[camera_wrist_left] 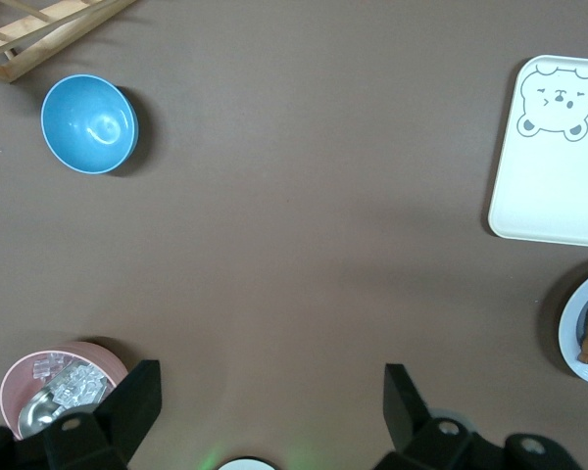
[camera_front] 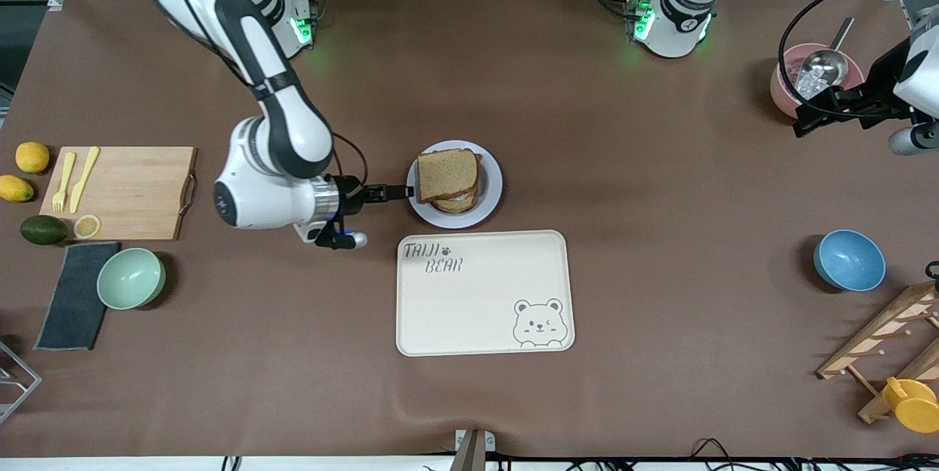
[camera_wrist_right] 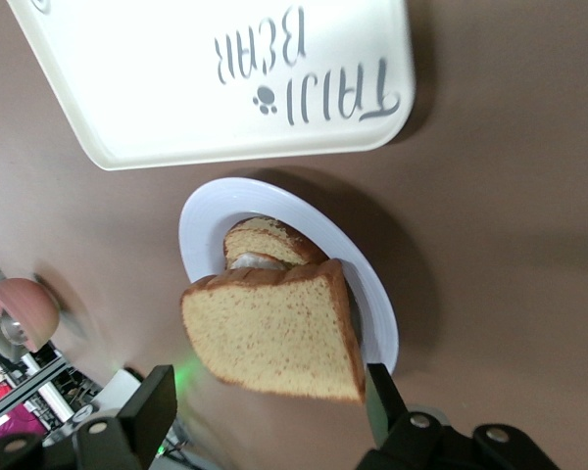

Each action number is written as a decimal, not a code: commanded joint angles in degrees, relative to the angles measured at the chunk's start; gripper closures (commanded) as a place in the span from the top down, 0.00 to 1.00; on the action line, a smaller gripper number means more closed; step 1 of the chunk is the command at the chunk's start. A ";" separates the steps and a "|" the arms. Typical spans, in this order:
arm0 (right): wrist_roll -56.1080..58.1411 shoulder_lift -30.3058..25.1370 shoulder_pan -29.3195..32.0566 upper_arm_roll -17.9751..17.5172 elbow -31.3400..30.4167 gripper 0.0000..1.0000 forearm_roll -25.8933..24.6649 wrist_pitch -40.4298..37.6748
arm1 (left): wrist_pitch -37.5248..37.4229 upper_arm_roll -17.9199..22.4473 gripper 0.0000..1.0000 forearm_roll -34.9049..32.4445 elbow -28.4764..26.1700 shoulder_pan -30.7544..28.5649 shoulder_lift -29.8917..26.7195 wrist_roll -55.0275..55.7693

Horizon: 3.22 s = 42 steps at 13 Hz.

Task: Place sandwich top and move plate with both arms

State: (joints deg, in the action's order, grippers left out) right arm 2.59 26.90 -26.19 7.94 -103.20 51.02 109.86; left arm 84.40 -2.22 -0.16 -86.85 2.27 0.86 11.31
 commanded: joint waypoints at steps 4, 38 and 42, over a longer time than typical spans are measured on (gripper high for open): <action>-1.89 -0.62 7.10 1.11 3.97 0.96 -7.14 -5.45 | 4.26 -0.24 1.00 5.69 -3.66 -0.33 0.02 -0.86; -1.53 -24.88 27.50 -8.29 16.54 1.00 -52.59 -17.85 | 35.57 -10.79 1.00 70.70 -35.66 1.51 16.88 -46.09; -1.71 -24.87 27.42 -8.21 16.45 1.00 -52.96 -17.48 | 38.54 -10.97 1.00 79.16 -36.28 4.32 19.53 -51.22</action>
State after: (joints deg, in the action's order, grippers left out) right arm 2.55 1.89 1.66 -0.17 -87.44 -0.48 92.82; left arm 120.48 -12.74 75.74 -123.01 5.07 20.29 -38.58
